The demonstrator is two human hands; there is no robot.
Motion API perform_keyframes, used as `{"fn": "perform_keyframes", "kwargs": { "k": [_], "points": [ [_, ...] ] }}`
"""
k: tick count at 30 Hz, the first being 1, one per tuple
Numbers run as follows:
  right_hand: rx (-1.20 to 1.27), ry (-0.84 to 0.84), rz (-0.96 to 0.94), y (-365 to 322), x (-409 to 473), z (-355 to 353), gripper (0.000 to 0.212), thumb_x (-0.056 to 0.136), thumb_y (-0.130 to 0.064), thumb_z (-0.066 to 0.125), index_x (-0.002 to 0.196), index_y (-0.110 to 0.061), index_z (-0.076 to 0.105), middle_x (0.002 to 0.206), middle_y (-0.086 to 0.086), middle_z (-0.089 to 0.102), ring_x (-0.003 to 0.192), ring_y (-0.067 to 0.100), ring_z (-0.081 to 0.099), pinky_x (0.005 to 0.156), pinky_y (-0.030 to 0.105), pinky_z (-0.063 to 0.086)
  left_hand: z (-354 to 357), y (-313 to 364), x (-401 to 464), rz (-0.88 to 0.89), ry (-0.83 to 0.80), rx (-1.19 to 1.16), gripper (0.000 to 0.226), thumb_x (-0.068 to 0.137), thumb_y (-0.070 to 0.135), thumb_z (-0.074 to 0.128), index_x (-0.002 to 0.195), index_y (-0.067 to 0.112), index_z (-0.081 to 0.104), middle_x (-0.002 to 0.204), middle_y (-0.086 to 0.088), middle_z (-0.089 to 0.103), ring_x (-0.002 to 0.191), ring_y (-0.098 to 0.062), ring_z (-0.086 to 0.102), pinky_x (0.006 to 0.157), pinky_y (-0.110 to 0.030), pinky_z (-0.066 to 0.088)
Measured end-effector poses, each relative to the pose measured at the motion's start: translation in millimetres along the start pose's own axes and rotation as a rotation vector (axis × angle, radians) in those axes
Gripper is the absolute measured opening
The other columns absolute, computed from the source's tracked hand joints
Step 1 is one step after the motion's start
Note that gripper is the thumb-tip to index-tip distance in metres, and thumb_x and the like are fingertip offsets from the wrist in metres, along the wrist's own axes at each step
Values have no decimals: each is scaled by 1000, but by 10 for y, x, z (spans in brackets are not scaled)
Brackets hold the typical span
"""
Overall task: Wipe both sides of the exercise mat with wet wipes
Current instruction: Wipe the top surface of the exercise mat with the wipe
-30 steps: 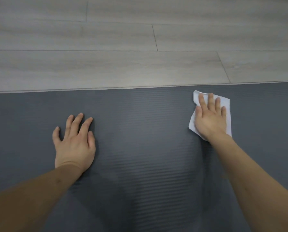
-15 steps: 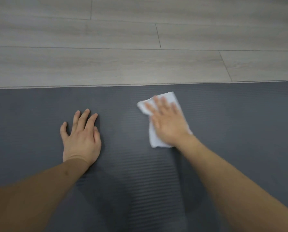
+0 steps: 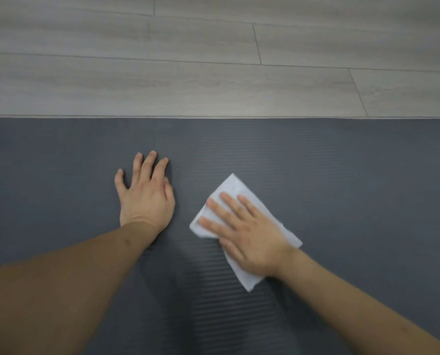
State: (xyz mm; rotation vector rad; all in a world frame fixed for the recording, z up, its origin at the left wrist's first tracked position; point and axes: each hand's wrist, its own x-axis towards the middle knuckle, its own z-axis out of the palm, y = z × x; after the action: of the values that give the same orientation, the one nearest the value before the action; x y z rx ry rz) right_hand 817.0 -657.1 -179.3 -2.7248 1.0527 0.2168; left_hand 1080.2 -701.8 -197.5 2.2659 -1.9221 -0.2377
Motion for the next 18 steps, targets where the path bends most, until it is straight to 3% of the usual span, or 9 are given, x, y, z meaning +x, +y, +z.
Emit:
{"fn": "perform_keyframes", "kwargs": {
  "k": [3,5,9,11,13,16,18],
  "points": [
    [-23,-70,-195,-176,-250,10,57,112,-41,26,165,-39,6,174,-1,-8,159,25,-12,128,53,7,-4,-2,-7,5,12,-5,49,100,27,37,149,25,40,163,3,30,155,-20,14,120,-60,11],
    [23,-22,-182,-17,-193,-20,55,112,-38,27,165,-37,11,174,-1,-4,160,21,-8,128,51,10,-1,-4,-7,0,14,0,50,99,28,35,149,25,41,163,3,30,155,-20,14,120,-61,11],
    [335,352,218,570,404,-205,53,111,-29,23,163,-23,27,172,1,14,160,15,5,127,52,15,4,5,1,9,3,15,58,94,36,25,149,27,41,164,3,30,155,-20,14,120,-61,12],
    [475,467,410,842,844,-376,53,110,-29,21,162,-23,30,171,-1,16,159,8,5,128,48,11,5,0,9,8,-5,23,59,94,36,23,150,28,40,165,4,28,156,-19,13,120,-60,11],
    [458,397,450,1001,1258,-496,55,109,-33,17,164,-29,25,173,-2,13,159,12,1,129,46,4,16,-14,17,6,-10,25,59,94,36,22,151,29,38,165,5,27,156,-19,11,120,-60,11],
    [191,145,346,1017,1610,-429,55,110,-38,11,165,-38,10,174,-4,1,160,18,-7,128,47,0,31,-32,14,10,-9,23,58,96,35,21,152,29,36,166,7,24,156,-18,9,121,-59,9],
    [65,91,270,976,1614,-360,55,110,-41,10,164,-41,3,173,-6,-6,159,20,-12,128,47,-2,29,-38,19,9,-5,17,58,96,35,19,151,28,35,165,7,24,156,-18,9,121,-59,9]
  ]
}}
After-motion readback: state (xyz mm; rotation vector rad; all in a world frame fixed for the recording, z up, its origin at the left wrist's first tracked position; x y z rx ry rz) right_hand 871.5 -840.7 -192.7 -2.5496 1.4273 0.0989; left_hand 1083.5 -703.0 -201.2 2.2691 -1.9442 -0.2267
